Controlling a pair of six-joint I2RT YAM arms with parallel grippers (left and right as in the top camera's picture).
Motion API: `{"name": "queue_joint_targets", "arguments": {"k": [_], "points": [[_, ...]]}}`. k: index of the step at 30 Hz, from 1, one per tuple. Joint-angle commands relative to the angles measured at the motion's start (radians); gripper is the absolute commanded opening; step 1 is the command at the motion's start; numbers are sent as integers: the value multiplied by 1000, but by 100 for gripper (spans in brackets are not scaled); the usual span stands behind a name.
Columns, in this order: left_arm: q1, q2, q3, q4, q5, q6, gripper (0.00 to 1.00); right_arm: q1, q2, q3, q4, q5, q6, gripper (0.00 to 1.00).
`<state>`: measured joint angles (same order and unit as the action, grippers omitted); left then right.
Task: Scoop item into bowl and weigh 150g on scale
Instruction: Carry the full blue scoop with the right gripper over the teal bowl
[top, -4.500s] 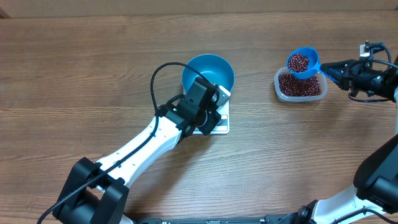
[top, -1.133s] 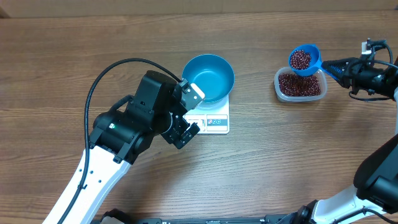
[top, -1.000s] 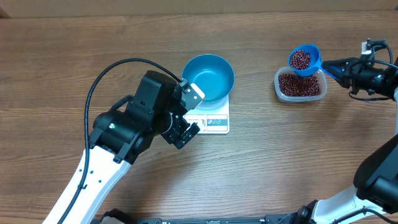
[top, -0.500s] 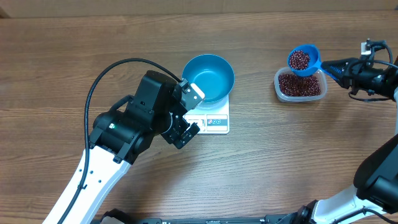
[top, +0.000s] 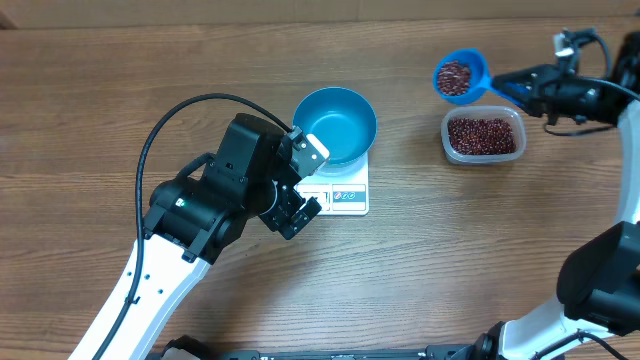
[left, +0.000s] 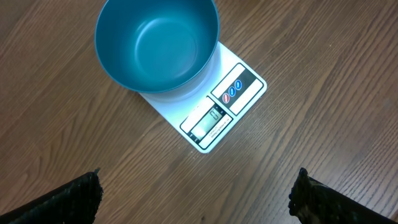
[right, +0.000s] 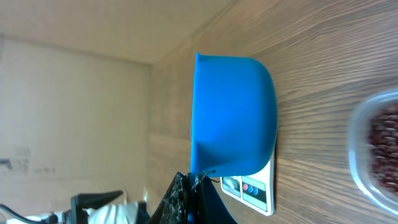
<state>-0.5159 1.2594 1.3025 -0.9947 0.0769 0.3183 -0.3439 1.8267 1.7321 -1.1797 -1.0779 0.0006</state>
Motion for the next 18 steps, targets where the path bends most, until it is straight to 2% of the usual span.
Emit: {"name": "queue_joint_targets", "arguments": {"k": [1, 18], "points": [[7, -3, 23, 5, -6, 18, 100, 67, 3, 63, -17, 39, -6, 4], [7, -3, 23, 5, -6, 18, 100, 402, 3, 77, 6, 245, 53, 4]]}}
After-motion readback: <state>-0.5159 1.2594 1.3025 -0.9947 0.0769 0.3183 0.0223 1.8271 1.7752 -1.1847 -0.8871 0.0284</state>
